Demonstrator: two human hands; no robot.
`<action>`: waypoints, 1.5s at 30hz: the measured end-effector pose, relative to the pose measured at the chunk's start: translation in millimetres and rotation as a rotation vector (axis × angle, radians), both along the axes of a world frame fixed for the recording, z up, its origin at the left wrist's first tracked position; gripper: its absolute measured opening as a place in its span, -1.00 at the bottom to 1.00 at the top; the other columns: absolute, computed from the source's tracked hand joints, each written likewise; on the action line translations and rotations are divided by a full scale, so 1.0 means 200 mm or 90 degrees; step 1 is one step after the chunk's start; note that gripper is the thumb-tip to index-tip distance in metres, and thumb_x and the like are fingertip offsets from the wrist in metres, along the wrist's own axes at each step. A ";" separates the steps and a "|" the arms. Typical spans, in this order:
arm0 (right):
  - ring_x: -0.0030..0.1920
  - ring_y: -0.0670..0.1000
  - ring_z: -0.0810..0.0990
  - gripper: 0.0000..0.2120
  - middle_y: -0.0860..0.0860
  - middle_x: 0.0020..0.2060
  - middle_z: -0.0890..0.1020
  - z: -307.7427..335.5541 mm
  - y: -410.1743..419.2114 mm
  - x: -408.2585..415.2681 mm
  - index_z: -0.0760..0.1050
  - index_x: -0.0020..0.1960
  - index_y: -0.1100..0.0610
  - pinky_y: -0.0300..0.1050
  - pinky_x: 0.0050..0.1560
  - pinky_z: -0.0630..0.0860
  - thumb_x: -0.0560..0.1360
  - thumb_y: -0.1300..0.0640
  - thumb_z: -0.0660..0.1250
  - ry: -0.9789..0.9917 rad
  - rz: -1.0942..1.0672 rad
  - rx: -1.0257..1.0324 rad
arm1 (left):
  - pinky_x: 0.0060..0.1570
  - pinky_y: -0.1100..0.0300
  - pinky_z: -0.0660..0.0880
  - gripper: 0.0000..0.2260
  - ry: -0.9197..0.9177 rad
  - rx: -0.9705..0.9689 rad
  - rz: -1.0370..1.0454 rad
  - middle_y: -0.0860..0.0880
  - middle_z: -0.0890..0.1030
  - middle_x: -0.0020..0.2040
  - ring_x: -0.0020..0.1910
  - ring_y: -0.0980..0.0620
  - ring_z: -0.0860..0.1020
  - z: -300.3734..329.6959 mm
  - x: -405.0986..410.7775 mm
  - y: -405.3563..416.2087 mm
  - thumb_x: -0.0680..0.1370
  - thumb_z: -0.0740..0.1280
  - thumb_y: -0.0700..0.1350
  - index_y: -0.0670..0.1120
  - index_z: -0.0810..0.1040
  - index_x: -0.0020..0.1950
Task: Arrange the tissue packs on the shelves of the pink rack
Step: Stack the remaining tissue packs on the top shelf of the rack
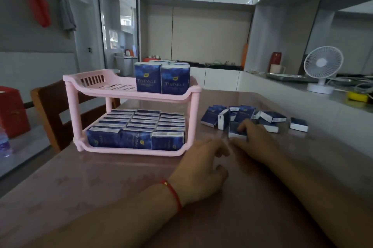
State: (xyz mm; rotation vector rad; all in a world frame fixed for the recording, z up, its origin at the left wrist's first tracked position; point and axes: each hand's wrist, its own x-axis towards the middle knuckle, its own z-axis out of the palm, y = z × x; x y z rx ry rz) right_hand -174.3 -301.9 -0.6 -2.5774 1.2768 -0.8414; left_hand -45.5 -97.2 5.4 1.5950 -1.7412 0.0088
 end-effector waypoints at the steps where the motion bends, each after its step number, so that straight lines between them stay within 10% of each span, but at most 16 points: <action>1: -0.03 0.04 0.53 -0.70 -0.01 -0.07 0.58 0.01 0.02 0.00 0.38 -0.07 -0.06 0.02 -0.10 0.52 0.43 -0.12 0.47 -0.008 0.008 -0.014 | -0.10 0.48 0.39 -0.70 0.031 0.008 0.003 0.10 0.54 0.06 0.00 0.18 0.47 0.01 0.01 0.00 0.44 0.41 -0.18 0.04 0.55 0.15; 6: -0.12 -0.07 0.59 -0.82 -0.07 -0.06 0.63 0.15 0.11 -0.03 0.58 0.07 0.04 -0.20 -0.20 0.50 0.58 -0.05 0.35 -0.151 0.039 0.005 | -0.03 0.14 0.55 -0.75 0.112 0.007 -0.011 0.07 0.61 -0.01 -0.10 0.10 0.57 0.02 0.02 0.02 0.44 0.40 -0.21 -0.01 0.57 0.10; 15: 0.01 0.07 0.71 -0.72 0.04 -0.03 0.74 0.25 0.27 -0.14 0.66 0.04 0.11 -0.04 0.03 0.65 0.53 -0.05 0.28 -0.172 0.355 0.270 | 0.01 0.33 0.51 -0.50 0.131 -0.018 0.050 0.11 0.38 0.07 -0.02 0.12 0.54 0.03 -0.04 0.04 0.52 0.41 0.12 0.08 0.39 0.42; 22: 0.04 -0.01 0.68 -0.75 -0.02 -0.02 0.72 0.14 0.27 -0.04 0.65 0.10 0.09 -0.21 0.00 0.55 0.60 -0.03 0.29 -0.250 0.246 0.273 | -0.21 0.45 0.36 -0.81 0.116 -0.016 0.041 0.11 0.52 -0.01 -0.08 0.14 0.48 0.03 -0.02 0.04 0.52 0.41 -0.05 0.03 0.45 0.06; 28: 0.32 0.20 0.45 -0.39 0.16 0.27 0.47 0.11 -0.02 0.22 0.15 0.56 -0.07 0.15 0.33 0.43 0.59 0.06 0.33 -0.001 0.058 0.095 | -0.07 0.28 0.56 -0.77 0.184 -0.027 0.000 0.09 0.61 0.04 -0.02 0.15 0.59 0.01 0.00 0.04 0.54 0.40 -0.05 0.02 0.46 0.16; 31: 0.28 0.27 0.49 -0.54 0.23 0.29 0.52 0.14 -0.12 0.32 0.23 0.52 -0.08 0.19 0.30 0.45 0.64 0.04 0.21 0.178 0.041 0.048 | -0.08 0.23 0.59 -0.76 0.212 -0.043 -0.019 0.11 0.60 0.01 -0.03 0.15 0.61 0.00 0.01 0.04 0.55 0.39 -0.06 0.00 0.43 0.17; 36: -0.14 0.09 0.64 -0.93 0.07 -0.13 0.66 0.11 -0.04 0.23 0.46 -0.07 0.00 0.01 -0.12 0.57 0.57 0.06 0.33 -0.164 -0.019 0.068 | -0.17 0.47 0.49 -0.75 0.235 -0.057 -0.038 0.20 0.54 -0.07 -0.13 0.24 0.55 -0.01 0.02 0.04 0.54 0.39 -0.10 0.05 0.39 0.14; 41: -0.13 0.20 0.71 -0.68 0.24 -0.03 0.69 0.17 0.17 0.00 0.40 0.23 0.13 0.01 -0.23 0.65 0.54 0.34 0.36 -0.512 0.174 0.345 | -0.11 0.37 0.54 -0.68 0.284 -0.061 -0.024 0.16 0.57 -0.02 -0.05 0.16 0.60 0.00 0.02 0.04 0.53 0.39 -0.14 0.09 0.35 0.18; 45: -0.01 0.14 0.72 -0.45 0.08 0.05 0.72 0.18 0.28 -0.10 0.40 0.37 -0.04 -0.04 -0.16 0.65 0.53 0.48 0.22 -0.543 0.312 0.438 | -0.11 0.11 0.65 -0.56 0.293 -0.051 -0.033 0.10 0.65 0.01 -0.16 0.05 0.67 -0.01 0.02 0.04 0.52 0.40 -0.14 0.21 0.31 0.26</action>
